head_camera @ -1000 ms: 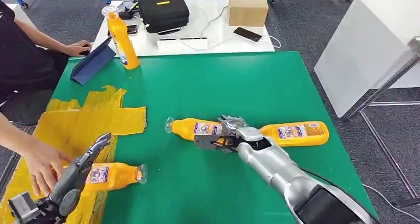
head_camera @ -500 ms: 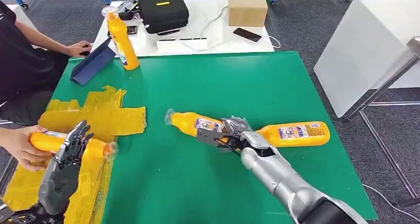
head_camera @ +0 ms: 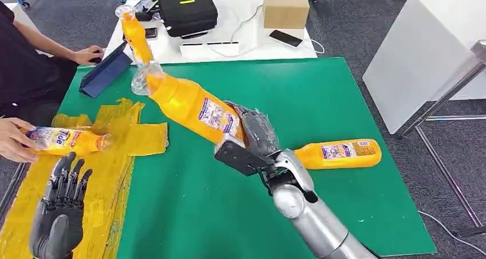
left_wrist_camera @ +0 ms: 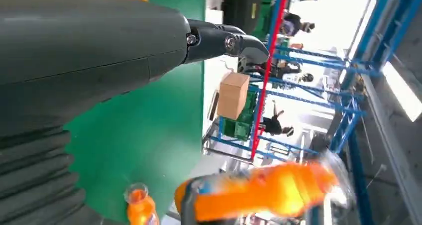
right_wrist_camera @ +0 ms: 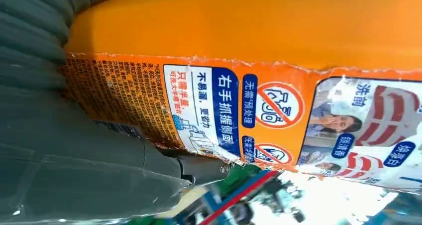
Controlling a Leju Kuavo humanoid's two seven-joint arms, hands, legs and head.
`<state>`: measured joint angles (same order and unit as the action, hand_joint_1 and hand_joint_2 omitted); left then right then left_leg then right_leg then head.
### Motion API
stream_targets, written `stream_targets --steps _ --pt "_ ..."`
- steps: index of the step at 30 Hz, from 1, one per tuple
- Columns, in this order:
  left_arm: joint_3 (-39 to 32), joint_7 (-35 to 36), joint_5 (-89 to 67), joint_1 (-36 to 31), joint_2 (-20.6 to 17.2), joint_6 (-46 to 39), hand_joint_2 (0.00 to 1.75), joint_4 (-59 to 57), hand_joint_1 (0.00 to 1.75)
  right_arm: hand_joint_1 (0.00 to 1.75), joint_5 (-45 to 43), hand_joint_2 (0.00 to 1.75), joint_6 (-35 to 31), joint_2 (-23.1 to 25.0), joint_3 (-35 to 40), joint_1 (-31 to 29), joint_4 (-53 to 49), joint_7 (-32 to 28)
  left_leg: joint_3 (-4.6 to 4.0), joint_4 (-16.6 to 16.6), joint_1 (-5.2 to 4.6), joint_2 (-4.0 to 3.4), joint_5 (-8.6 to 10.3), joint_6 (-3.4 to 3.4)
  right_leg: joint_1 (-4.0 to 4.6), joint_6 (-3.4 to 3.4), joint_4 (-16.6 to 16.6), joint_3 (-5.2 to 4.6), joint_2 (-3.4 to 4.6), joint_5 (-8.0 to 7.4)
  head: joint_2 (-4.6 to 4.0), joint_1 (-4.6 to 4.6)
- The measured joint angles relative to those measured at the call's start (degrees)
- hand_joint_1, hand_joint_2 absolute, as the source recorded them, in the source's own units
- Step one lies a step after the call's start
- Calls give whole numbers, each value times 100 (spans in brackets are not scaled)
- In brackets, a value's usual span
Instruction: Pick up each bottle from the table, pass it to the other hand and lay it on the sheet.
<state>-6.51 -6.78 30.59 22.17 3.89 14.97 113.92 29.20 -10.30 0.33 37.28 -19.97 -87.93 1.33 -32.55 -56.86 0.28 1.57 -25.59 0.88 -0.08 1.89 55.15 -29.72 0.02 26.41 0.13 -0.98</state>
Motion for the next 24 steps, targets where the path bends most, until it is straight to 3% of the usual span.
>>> stream_targets --steps 10,15,24 --pt "184 171 508 254 140 75 175 26 0 175 -204 175 236 2 798 18 -328 61 -2 0 0 3 0 0 0 0 0 -3 0 0 0 0" --pt "440 145 762 264 109 75 175 39 0 175 -396 175 663 2 1056 -57 -300 201 -2 0 0 3 0 0 0 0 0 -1 0 0 0 0" --pt "1153 -303 925 279 -336 37 175 107 0 175 -876 175 1589 -87 1668 -432 126 490 -2 0 0 1 0 0 0 0 0 -3 0 0 0 0"
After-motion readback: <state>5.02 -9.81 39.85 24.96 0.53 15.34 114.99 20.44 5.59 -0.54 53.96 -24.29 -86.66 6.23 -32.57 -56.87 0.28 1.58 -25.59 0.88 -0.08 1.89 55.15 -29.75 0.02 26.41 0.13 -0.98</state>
